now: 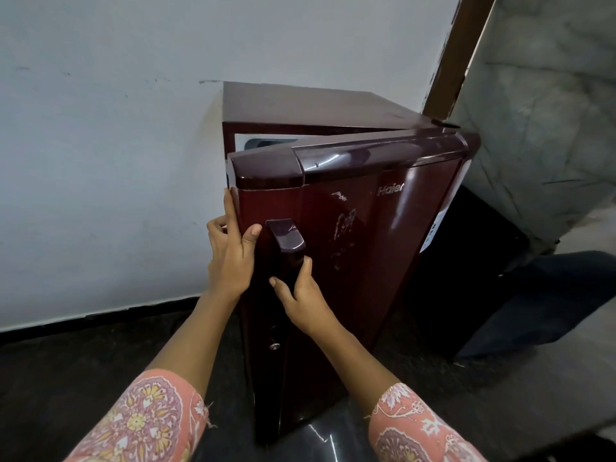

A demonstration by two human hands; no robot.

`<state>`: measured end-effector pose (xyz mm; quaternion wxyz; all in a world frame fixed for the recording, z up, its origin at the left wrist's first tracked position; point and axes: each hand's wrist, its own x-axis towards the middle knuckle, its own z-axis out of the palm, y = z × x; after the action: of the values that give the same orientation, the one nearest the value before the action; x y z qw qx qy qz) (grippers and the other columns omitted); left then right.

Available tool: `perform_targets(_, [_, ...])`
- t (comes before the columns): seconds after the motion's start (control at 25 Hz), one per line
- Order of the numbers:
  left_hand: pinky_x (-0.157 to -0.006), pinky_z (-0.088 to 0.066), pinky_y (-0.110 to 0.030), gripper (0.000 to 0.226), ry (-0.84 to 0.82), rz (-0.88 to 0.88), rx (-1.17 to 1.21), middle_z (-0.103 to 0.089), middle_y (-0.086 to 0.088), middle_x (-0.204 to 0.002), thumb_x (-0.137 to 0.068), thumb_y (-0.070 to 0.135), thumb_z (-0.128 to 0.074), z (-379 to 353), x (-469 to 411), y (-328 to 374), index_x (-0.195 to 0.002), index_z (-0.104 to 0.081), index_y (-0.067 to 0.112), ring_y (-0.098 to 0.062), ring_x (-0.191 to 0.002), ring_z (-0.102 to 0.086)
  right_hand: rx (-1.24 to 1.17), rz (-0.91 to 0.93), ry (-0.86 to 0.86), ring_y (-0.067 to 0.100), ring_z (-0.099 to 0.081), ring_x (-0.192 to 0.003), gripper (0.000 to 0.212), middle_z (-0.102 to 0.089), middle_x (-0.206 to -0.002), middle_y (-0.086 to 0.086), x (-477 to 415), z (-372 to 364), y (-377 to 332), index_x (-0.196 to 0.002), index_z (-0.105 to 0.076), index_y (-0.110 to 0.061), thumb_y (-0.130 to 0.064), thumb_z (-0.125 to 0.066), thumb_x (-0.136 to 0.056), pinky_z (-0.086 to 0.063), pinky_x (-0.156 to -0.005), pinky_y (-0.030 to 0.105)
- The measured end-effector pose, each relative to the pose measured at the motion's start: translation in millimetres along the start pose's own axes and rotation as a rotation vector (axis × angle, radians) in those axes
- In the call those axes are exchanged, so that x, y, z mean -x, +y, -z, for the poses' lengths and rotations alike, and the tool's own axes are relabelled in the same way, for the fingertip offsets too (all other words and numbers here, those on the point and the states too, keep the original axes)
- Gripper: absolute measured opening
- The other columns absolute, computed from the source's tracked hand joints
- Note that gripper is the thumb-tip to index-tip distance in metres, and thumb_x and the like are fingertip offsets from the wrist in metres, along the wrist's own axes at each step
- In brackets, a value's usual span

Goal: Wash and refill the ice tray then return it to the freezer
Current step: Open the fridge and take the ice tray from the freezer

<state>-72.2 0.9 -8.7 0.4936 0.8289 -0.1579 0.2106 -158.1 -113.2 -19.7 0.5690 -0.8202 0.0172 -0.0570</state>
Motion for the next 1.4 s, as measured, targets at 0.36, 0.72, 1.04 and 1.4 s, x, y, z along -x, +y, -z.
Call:
perform_targets(0.36, [-0.061, -0.039, -0.029, 0.083, 0.136, -0.152, -0.192, -0.039, -0.016, -0.102, -0.085, 0.070, -0.013, -13.8, 109.8, 71.2, -0.148, -0.002, 0.018, -0.015, -0.083, -0.038, -0.014, 0.019, 0.090, 0.005, -0.051, -0.114, 0.049, -0.049, -0.128, -0.003, 111.5, 55.9, 22.3, -0.137, -0.023, -0.019, -0.024, -0.048, -0.095, -0.044, -0.088, 0.013])
perform_targets(0.72, [-0.087, -0.034, -0.040, 0.081, 0.145, -0.235, -0.223, -0.031, -0.006, -0.109, -0.087, 0.070, -0.020, -74.3, 217.3, 150.4, -0.144, -0.016, 0.012, -0.022, -0.096, -0.033, -0.024, -0.021, 0.206, -0.003, -0.049, -0.112, 0.039, -0.052, -0.117, -0.017, 221.5, 158.3, 49.1, -0.132, -0.031, -0.032, -0.026, -0.044, -0.096, -0.041, -0.094, 0.013])
perform_targets(1.04, [-0.093, -0.024, -0.038, 0.075, 0.125, -0.509, -0.320, -0.030, -0.009, -0.118, -0.092, 0.062, -0.022, -127.5, 263.9, 197.6, -0.150, 0.002, 0.021, -0.025, -0.114, -0.032, 0.034, -0.113, 0.543, 0.006, -0.041, -0.125, 0.056, -0.041, -0.139, -0.010, 277.8, 215.6, 73.9, -0.147, -0.018, -0.030, -0.036, -0.040, -0.097, -0.039, -0.097, 0.015])
perform_targets(1.4, [-0.103, -0.022, -0.042, 0.057, -0.084, -0.682, -0.274, -0.028, -0.007, -0.144, -0.091, 0.042, -0.036, -166.2, 274.7, 226.4, -0.144, -0.025, 0.024, -0.022, -0.136, -0.024, 0.156, -0.074, 0.811, 0.015, -0.019, -0.140, 0.069, -0.013, -0.149, -0.011, 319.2, 233.8, 83.6, -0.134, -0.005, -0.055, -0.078, -0.030, -0.074, -0.023, -0.113, 0.047])
